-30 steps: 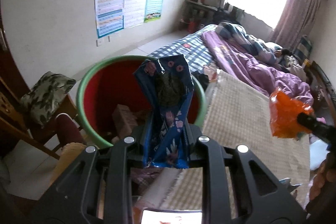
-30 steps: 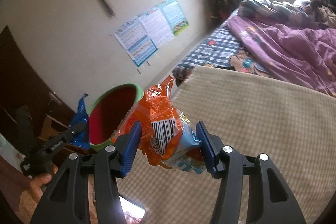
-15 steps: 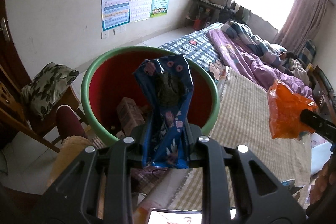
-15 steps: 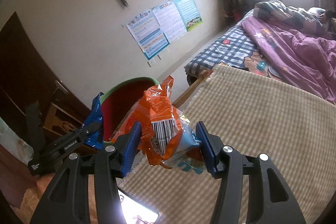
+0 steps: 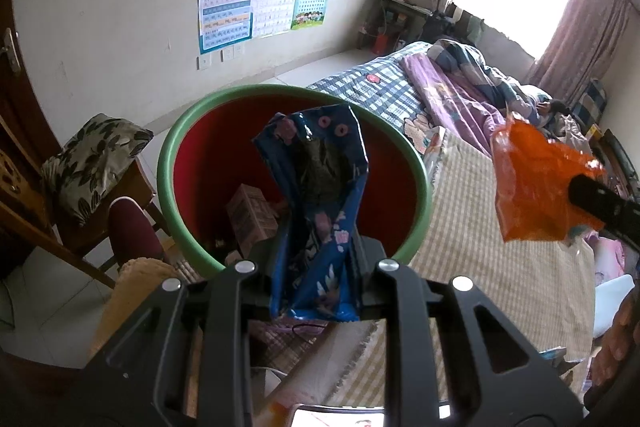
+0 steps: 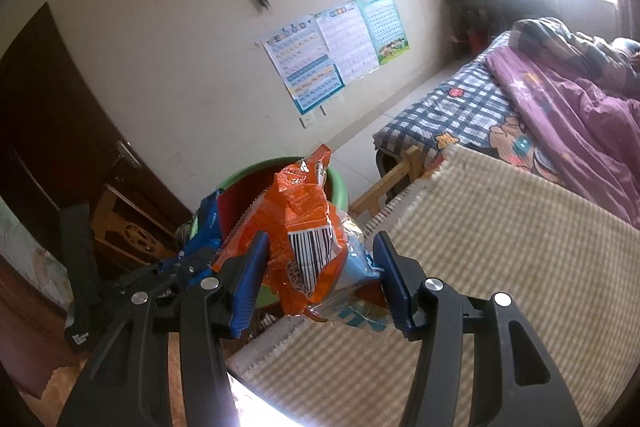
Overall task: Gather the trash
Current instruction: 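Carry the blue wrapper and orange bag over the red bucket and release both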
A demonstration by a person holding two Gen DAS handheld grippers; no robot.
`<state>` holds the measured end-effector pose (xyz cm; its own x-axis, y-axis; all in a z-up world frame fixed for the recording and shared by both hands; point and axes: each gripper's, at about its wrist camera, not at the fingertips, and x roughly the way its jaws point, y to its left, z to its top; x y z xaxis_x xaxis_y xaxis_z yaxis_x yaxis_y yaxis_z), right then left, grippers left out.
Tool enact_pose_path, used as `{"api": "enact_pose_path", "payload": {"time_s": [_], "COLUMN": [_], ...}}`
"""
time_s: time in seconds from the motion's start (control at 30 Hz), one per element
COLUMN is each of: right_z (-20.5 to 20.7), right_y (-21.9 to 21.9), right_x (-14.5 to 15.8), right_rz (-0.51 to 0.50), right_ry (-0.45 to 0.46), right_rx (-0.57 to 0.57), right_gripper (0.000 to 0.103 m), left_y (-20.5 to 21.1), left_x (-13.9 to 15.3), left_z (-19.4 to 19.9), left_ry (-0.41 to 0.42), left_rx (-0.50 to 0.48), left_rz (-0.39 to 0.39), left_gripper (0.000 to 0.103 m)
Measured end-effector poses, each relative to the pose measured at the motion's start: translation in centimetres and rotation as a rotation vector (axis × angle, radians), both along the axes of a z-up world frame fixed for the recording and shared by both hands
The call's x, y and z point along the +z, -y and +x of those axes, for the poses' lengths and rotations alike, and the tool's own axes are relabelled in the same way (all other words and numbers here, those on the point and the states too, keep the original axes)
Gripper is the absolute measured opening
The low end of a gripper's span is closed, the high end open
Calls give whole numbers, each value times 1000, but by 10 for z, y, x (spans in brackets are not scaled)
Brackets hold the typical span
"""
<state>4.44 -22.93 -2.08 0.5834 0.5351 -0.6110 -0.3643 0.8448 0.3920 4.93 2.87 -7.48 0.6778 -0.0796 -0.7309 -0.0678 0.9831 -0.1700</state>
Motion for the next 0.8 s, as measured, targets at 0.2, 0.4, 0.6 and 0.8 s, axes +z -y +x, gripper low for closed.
{"api": "enact_pose_path", "payload": {"time_s": [0.2,0.4,0.6,0.8], "right_z": [8,14,25,31], "right_y": [-13,-29,-42,-49], "right_x": [-4,-6,-4,-15], "right_rz": [-4,-26,-50,-75], "right_ry": [-6,2,27,15], "right_rx": [32,59,76,80], "right_gripper": [53,53,53,53], "left_y": [-2,-3,-4,-9], "left_x": [-2,-8,-13,-17], "left_z": [4,10,18,25], "left_ry": [-9,-30,-41,-49], "left_rx": [2,14,24,34], "left_rz": [12,14,29,33], "left_gripper": [23,23,23,23]}}
